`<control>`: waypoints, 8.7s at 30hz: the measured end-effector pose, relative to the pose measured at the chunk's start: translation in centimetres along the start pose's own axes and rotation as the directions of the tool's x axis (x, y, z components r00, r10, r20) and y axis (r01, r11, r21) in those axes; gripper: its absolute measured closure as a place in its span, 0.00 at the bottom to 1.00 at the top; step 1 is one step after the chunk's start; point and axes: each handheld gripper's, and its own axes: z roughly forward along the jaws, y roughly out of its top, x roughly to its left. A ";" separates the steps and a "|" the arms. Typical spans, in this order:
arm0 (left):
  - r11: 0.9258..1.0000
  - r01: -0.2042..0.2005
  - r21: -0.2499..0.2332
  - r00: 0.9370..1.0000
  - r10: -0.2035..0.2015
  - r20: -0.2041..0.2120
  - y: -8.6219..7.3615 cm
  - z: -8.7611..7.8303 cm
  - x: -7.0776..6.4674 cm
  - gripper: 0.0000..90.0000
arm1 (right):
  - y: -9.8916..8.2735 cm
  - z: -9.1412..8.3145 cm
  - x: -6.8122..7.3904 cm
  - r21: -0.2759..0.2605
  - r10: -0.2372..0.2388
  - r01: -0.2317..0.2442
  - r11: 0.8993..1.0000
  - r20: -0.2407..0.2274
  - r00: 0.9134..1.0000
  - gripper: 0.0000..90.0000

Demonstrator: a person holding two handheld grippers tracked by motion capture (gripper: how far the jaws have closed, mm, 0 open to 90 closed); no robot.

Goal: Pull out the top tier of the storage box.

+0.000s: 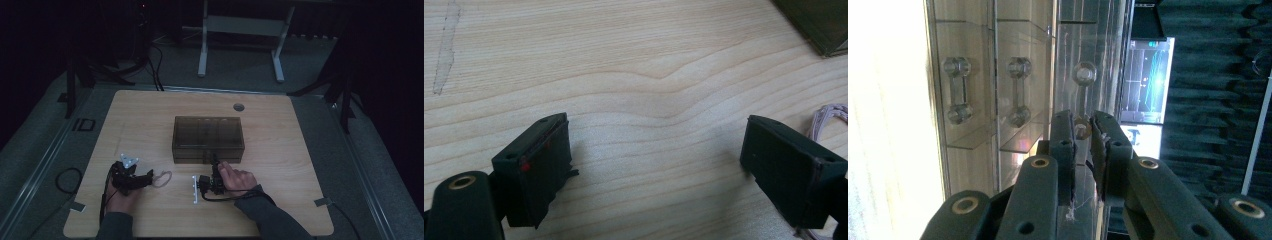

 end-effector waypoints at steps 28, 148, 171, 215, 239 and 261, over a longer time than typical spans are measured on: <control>1.000 0.000 0.000 1.000 0.000 0.000 0.0 0.0 0.0 0.15 | -0.2 -1.1 -0.2 -0.019 0.031 -0.032 0.999 -0.044 0.999 0.82; 0.990 -0.132 -0.043 0.975 0.138 0.175 3.8 -3.8 -2.0 0.50 | -15.2 1.7 -6.5 0.180 0.717 -0.844 0.506 -0.631 0.295 0.62; 0.964 -0.224 -0.142 0.927 0.256 0.275 5.8 -3.6 -6.0 0.59 | -15.4 2.3 -5.8 0.222 0.726 -0.840 0.495 -0.637 0.259 0.69; 0.964 -0.207 -0.166 0.947 0.241 0.214 7.5 -2.8 -8.0 0.73 | -15.5 2.3 -5.9 0.233 0.738 -0.838 0.494 -0.622 0.262 0.82; 0.967 -0.207 -0.149 0.955 0.233 0.186 7.3 -3.2 -8.3 0.80 | -15.3 1.9 -6.0 0.237 0.742 -0.830 0.504 -0.611 0.276 0.87; 0.968 -0.207 -0.141 0.954 0.231 0.189 6.9 -3.8 -8.5 0.80 | -15.4 1.3 -5.8 0.232 0.741 -0.839 0.491 -0.617 0.263 0.87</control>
